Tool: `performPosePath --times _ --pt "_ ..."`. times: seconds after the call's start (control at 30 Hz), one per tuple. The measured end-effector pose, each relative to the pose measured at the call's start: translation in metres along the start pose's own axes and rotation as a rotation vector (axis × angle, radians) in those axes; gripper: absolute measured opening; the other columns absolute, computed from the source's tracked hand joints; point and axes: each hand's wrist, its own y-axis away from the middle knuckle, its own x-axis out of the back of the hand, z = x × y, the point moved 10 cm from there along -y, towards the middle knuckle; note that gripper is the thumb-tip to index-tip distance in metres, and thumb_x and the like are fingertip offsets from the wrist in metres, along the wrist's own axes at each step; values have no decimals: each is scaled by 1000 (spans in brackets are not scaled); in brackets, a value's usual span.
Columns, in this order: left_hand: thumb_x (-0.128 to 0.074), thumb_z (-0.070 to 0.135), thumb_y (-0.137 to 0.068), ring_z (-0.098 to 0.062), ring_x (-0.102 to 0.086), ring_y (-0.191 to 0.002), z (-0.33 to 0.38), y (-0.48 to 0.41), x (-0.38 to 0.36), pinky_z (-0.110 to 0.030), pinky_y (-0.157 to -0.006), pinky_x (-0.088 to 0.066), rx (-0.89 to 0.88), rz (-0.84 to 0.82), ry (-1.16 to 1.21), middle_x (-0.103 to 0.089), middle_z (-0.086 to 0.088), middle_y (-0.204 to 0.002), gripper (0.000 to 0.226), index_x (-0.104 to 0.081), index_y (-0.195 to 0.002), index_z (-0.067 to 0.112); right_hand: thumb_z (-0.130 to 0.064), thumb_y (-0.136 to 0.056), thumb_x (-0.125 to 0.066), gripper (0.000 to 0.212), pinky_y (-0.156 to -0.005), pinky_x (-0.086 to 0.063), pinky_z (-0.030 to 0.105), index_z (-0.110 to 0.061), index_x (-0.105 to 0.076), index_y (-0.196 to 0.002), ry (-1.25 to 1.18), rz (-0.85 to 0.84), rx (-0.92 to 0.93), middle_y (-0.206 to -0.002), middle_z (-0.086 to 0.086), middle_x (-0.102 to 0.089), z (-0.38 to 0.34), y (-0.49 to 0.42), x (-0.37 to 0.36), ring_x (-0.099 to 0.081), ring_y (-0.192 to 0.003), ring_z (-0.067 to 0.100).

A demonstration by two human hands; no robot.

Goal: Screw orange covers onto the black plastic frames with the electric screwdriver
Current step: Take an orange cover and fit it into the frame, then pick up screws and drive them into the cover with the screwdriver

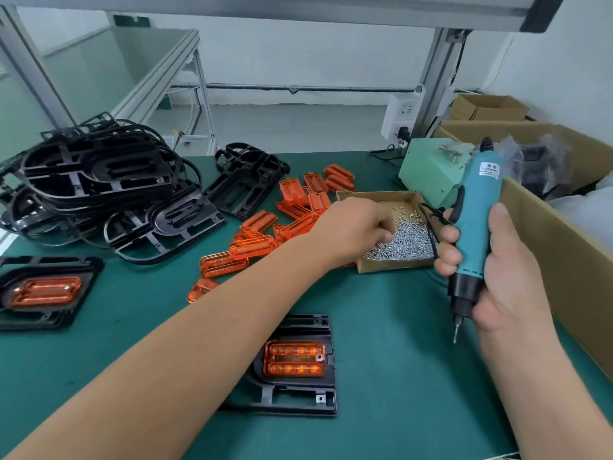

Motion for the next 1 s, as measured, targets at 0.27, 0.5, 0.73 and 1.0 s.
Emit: performPosePath --times 0.27,0.5,0.73,1.0 --pt "-69 35 -99 -14 -65 -98 4 5 -2 -38 -91 -51 -35 -33 -71 -76 8 -99 12 -76 -103 25 -50 -112 -37 48 -48 -44 22 -8 -59 -111 -29 31 9 -78 3 -56 2 -5 -1 -46 -56 13" --pt "-61 19 -102 -13 -67 -95 -3 6 9 -37 -85 -56 22 22 27 -77 8 -94 15 -74 -109 22 -51 -111 -39 47 -48 -44 22 -7 -52 -119 -142 104 -33 -78 2 -54 6 -13 -6 -45 -56 12" --pt "-67 19 -99 -9 -65 -92 -4 7 8 -35 -85 -56 6 9 52 -74 10 -96 14 -78 -107 21 -51 -109 -44 45 -49 -46 22 -7 -50 -121 -210 146 -52 -78 1 -56 10 -21 -6 -48 -57 12" --pt "-70 9 -97 -10 -74 -79 -29 70 56 -22 -76 -58 133 117 622 -77 2 -83 11 -75 -104 16 -47 -102 -66 33 -54 -49 22 -16 -53 -104 -285 144 39 -74 -4 -55 9 -18 -32 -51 -59 9"
